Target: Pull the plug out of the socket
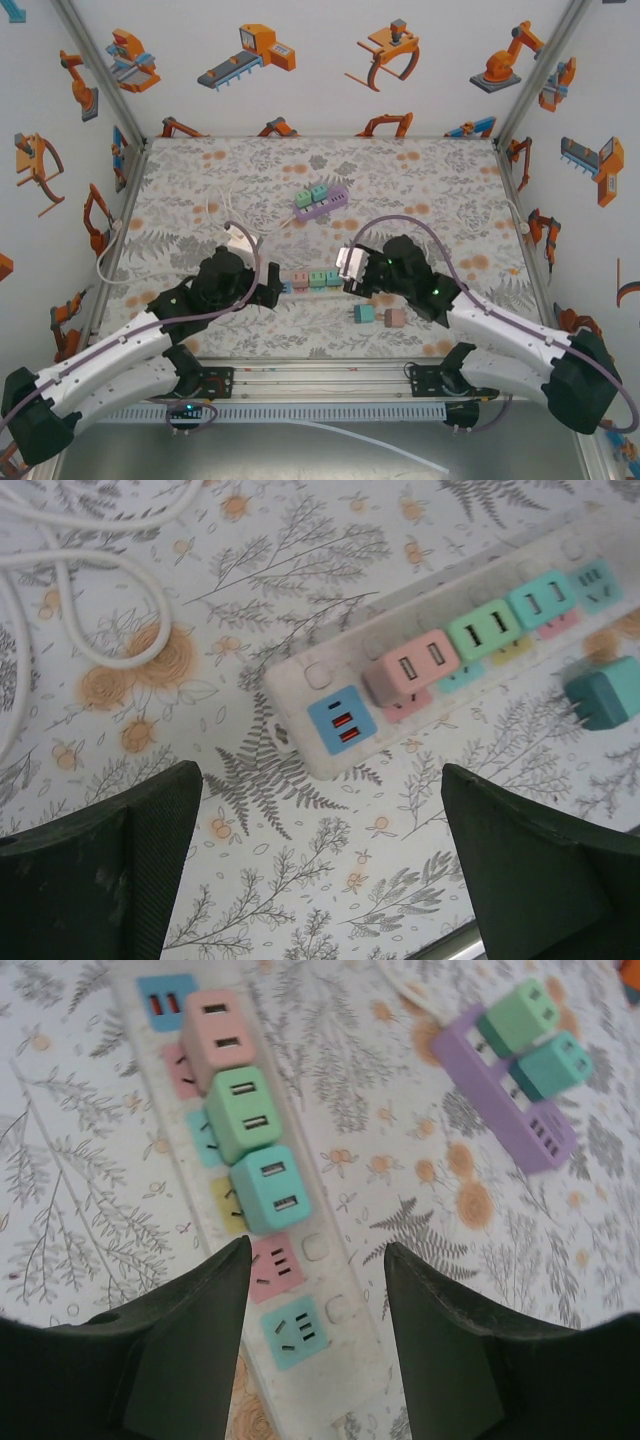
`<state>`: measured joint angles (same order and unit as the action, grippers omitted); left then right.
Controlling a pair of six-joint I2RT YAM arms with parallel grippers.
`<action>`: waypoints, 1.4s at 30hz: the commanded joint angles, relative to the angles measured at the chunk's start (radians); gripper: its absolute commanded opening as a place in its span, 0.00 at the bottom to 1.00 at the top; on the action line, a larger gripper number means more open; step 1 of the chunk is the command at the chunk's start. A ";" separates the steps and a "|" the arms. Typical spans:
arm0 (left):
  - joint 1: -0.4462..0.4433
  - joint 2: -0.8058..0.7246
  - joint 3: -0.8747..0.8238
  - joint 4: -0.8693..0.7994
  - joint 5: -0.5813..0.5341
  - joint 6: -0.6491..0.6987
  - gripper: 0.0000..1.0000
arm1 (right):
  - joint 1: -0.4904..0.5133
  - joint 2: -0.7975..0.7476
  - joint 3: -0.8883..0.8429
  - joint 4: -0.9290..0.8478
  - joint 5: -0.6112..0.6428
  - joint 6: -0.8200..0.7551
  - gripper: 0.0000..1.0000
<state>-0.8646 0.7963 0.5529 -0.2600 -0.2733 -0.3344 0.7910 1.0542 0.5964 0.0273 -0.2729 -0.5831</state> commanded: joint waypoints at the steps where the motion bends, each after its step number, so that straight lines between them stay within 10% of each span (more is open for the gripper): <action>1: 0.033 0.022 0.010 -0.033 -0.028 -0.063 0.97 | -0.011 0.086 0.106 -0.152 -0.184 -0.175 0.53; 15: 0.079 0.180 0.024 -0.003 -0.008 -0.095 0.98 | -0.025 0.424 0.292 -0.171 -0.216 -0.198 0.46; 42: 0.077 0.446 0.005 0.100 -0.009 -0.126 0.98 | -0.041 0.471 0.343 -0.201 -0.256 -0.201 0.30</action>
<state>-0.7902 1.2179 0.5545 -0.1318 -0.2707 -0.4400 0.7574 1.5227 0.8948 -0.1787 -0.4942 -0.7727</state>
